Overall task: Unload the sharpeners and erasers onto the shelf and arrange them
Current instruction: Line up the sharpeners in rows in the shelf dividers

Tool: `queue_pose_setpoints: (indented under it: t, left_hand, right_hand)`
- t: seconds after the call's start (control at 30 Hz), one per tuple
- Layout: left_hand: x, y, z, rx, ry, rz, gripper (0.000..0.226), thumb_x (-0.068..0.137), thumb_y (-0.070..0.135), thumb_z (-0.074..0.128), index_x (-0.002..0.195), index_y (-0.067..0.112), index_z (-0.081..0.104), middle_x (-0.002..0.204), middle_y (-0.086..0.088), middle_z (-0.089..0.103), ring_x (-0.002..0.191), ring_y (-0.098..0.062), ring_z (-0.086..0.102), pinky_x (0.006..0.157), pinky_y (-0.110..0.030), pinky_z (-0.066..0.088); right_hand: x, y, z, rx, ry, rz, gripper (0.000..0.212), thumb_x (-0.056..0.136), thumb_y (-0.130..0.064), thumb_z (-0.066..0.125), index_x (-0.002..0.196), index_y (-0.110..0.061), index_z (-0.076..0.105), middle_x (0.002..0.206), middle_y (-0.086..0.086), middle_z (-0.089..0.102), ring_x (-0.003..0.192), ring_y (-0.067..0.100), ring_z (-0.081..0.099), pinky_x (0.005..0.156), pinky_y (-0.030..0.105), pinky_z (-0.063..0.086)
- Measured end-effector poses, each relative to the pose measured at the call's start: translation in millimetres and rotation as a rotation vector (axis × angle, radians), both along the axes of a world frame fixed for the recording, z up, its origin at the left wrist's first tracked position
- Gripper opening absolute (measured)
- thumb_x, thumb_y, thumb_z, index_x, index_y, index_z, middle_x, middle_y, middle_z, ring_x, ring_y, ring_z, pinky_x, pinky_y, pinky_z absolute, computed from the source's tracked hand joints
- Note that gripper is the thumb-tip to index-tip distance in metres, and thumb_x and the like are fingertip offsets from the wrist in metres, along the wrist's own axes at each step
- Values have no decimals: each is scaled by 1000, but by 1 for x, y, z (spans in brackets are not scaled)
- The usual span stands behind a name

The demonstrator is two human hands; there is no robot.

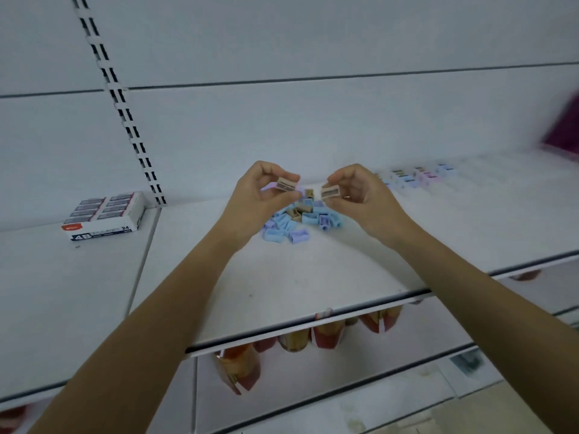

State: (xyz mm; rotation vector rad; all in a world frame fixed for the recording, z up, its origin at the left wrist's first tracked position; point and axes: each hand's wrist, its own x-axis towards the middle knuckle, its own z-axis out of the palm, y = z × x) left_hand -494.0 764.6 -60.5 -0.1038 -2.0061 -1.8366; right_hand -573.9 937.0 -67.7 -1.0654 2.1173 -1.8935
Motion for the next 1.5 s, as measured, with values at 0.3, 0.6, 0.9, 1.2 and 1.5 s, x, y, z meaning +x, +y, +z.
queue_pose_setpoints:
  t: [0.3,0.6,0.9,1.2,1.5]
  left_hand:
    - [-51,107,10,-172,-6,-83,33,80,-9,61,89,22,55,91,-1,63,75,-6,61,77,-19,49]
    - [-113,198,8,-388,28,139,17,87,3,56,93,18,56,78,7,54,52,5,50,57,-9,41]
    - [-142,200,16,-512,-70,310,10,89,19,59,95,17,52,100,-1,63,76,-11,63,70,-17,46]
    - [-208,220,27,-572,-48,238,8,87,19,62,95,19,59,95,7,62,74,-3,57,65,-3,42]
    - [-239,230,4,-556,-101,358,10,87,17,62,97,16,61,93,7,60,70,0,54,60,-1,41]
  right_hand:
    - [-19,112,-1,82,70,-114,36,85,6,56,111,-18,52,88,-5,49,80,13,57,72,13,43]
    - [-70,216,-7,304,190,-250,19,84,-12,64,100,-21,63,85,-11,48,79,12,56,77,17,43]
    - [-125,243,-4,217,-2,-238,21,79,-23,71,75,-21,50,72,-5,58,63,14,62,57,23,45]
    - [-185,253,13,34,-194,-165,24,81,-7,67,68,-10,48,68,6,58,52,11,63,61,24,55]
    - [-251,245,23,22,-238,-63,16,78,5,67,77,-5,54,80,10,59,72,18,69,73,24,57]
